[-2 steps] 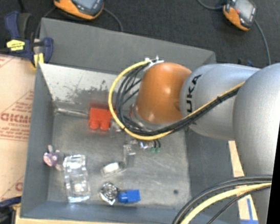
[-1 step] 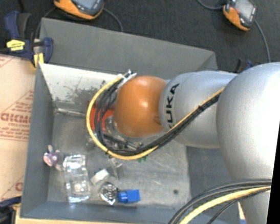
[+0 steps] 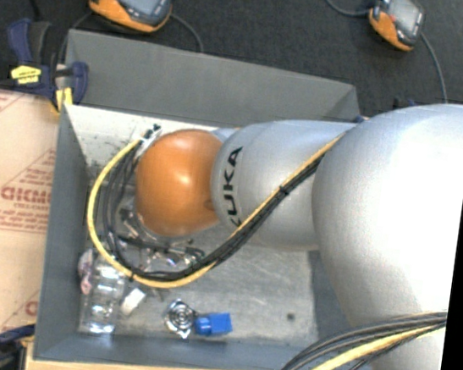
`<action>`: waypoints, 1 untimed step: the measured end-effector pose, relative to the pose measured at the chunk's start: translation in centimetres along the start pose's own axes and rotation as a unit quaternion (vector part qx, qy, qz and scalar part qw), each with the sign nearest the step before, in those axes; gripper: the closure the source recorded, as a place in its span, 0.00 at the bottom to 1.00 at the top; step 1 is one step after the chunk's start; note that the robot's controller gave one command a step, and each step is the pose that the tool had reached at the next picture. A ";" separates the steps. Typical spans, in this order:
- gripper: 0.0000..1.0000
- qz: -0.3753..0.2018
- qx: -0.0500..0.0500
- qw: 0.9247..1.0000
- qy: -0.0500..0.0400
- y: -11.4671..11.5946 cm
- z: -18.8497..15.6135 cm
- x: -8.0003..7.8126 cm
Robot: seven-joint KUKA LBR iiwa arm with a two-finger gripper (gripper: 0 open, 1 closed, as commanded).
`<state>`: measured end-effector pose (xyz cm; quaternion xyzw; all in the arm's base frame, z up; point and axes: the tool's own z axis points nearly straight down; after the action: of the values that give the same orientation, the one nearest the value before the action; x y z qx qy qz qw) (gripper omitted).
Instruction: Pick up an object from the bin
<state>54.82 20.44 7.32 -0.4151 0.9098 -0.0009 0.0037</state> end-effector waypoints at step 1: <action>1.00 0.004 0.004 1.000 0.000 -0.5 -0.2 0.1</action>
Offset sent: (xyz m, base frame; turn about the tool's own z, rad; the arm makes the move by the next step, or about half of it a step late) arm 0.0000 0.0000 0.0000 0.0000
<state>55.17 20.03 7.56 -0.4115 0.9114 -0.0040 0.0055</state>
